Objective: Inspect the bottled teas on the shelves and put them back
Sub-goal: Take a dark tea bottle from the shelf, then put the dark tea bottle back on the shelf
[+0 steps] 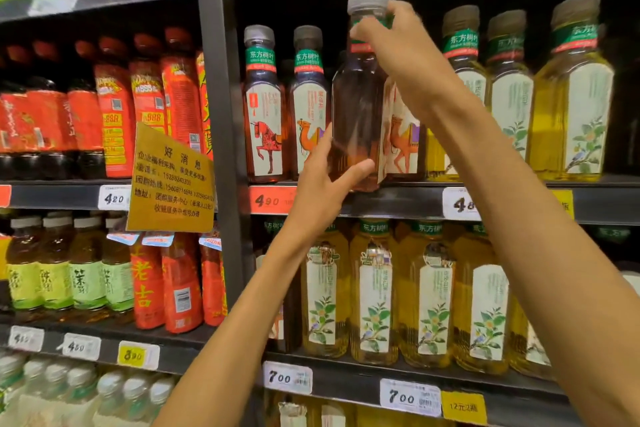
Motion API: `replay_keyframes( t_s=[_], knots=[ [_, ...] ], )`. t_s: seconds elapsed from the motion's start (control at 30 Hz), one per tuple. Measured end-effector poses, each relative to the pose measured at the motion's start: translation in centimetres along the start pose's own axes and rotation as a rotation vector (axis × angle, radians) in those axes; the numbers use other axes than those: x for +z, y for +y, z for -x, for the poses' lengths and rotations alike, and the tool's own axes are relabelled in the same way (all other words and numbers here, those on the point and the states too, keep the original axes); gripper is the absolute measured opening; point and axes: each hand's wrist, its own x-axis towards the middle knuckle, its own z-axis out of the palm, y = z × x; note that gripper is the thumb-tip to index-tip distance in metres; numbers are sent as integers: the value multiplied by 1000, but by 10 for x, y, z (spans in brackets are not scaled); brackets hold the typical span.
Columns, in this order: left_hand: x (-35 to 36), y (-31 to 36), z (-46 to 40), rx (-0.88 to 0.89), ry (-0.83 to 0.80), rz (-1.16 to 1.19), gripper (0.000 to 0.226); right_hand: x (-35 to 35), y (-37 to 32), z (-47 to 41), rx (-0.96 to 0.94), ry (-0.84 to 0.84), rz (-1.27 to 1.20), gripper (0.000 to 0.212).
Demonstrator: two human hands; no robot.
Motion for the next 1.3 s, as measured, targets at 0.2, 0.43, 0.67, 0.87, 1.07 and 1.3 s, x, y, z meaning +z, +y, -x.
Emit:
replay_keyframes(
  t_s=[0.2,0.43,0.67,0.87,1.07,1.3],
  knots=[
    [7,-2,11,23,189,8,64,10,20,5,-189,61,20,52],
    [15,-8,9,135,226,-313,74,32,31,-11,-245,234,298,60],
    [13,-10,6,42,217,-265,73,23,49,-11,-342,290,690,52],
    [18,-6,9,56,310,-282,62,12,67,5,-369,285,856,62],
    [26,-7,4,1,366,-608,63,23,68,8,-360,336,1019,53],
    [28,5,-2,-3,366,-535,67,4,53,1,-379,488,647,36]
  ],
)
